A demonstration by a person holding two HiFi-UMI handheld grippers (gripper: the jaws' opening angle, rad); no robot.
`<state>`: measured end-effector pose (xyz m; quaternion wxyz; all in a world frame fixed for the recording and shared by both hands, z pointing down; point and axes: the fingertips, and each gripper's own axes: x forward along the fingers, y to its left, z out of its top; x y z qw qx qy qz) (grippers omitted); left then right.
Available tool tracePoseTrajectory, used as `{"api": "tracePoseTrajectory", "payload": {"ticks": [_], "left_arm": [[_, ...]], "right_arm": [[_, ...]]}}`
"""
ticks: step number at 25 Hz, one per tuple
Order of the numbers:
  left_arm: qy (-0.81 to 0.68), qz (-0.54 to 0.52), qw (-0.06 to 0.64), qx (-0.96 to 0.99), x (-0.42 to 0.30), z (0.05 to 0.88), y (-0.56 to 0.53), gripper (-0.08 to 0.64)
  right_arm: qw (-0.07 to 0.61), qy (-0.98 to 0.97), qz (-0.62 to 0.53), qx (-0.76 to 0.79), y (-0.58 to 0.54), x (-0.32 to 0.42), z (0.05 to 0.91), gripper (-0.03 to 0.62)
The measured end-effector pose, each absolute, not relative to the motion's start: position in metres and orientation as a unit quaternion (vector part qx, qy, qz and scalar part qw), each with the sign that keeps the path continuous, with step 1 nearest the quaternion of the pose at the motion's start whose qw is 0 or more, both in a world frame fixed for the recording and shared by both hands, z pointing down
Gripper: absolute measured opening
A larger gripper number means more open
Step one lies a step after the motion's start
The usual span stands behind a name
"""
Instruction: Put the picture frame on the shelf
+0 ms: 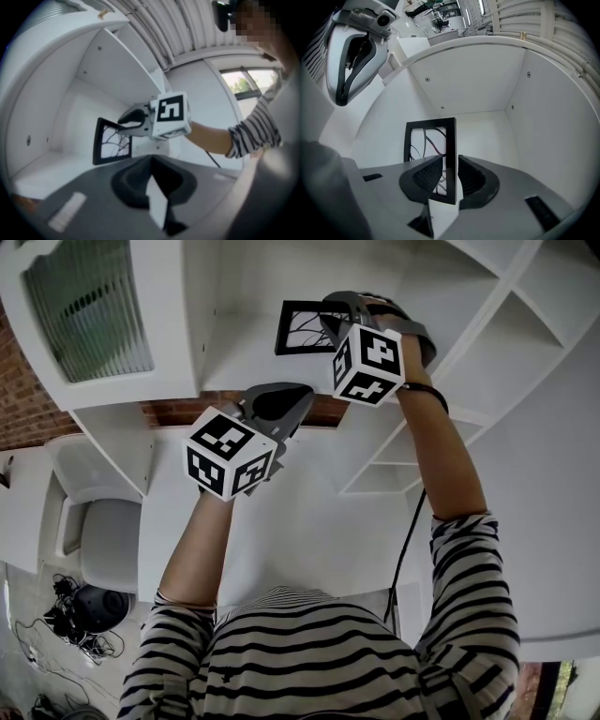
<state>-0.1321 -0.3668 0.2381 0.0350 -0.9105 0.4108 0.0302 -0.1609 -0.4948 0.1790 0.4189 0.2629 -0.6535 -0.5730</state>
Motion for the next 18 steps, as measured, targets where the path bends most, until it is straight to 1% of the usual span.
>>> {"api": "tracePoseTrajectory", "payload": {"ticks": [8, 18], "left_arm": [[0.411, 0.034, 0.034, -0.91, -0.133, 0.237, -0.368, 0.008], [0.41, 0.033, 0.036, -0.911, -0.13, 0.24, -0.363, 0.008]], "right_arm": [[0.397, -0.663, -0.572, 0.273, -0.489, -0.159, 0.173, 0.09], [0.368, -0.696, -0.541, 0.297, -0.483, -0.144, 0.18, 0.09]]}}
